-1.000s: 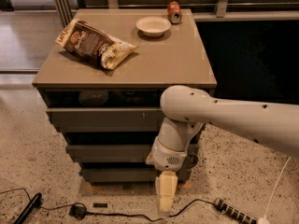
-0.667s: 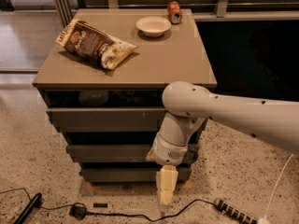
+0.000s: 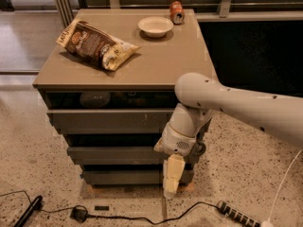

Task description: Open middle drawer

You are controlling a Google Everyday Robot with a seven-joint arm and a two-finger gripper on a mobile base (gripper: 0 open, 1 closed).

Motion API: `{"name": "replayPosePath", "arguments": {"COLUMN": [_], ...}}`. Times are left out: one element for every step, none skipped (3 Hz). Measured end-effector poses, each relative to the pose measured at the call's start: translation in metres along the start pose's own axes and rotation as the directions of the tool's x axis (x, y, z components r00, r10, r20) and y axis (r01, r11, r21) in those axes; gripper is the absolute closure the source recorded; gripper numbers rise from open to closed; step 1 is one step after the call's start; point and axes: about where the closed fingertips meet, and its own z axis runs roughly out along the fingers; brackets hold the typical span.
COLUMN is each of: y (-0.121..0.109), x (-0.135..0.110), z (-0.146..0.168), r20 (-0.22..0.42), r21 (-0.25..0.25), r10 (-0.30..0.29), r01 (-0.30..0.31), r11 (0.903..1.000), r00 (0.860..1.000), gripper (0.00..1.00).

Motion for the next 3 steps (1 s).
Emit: {"name": "replayPosePath", "arguments": {"y": [-0.010,0.004,-0.004], "x": [0.004,0.018,0.019], "z": [0.007,0.016,0.015], "r20": [0.006,-0.010,0.007], "r21": [0.117,0.270,0.453], "r10": [0.013,0.025,0.045], "r01": [-0.014,-0.022,-0.044], "r11": [0.9931,0.9627,0.8903], "r00": [1.000,1.000,0.999], "gripper": [0.00,0.00,0.00]}}
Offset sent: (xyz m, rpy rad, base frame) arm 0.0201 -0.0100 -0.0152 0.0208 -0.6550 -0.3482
